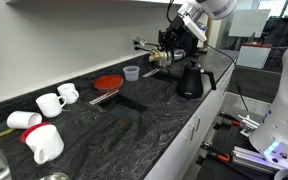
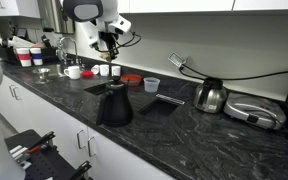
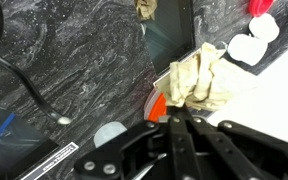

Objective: Pick up the paper and throw it in the bin

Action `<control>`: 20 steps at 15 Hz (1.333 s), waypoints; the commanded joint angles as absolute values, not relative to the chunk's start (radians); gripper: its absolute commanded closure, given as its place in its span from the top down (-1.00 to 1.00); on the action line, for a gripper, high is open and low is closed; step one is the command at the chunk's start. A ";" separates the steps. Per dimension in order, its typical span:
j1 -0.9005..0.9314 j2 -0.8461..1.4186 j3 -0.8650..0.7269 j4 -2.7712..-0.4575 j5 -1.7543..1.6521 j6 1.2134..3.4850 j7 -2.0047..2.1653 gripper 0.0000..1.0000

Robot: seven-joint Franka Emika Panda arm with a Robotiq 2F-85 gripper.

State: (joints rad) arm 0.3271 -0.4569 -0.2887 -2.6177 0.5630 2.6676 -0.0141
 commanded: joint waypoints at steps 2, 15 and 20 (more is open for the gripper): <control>0.299 -0.440 -0.156 -2.619 0.610 2.679 0.000 -1.00; 0.381 -0.156 0.028 -2.487 0.697 2.731 -0.243 -1.00; 0.346 -0.019 0.105 -2.428 0.659 2.744 -0.283 -1.00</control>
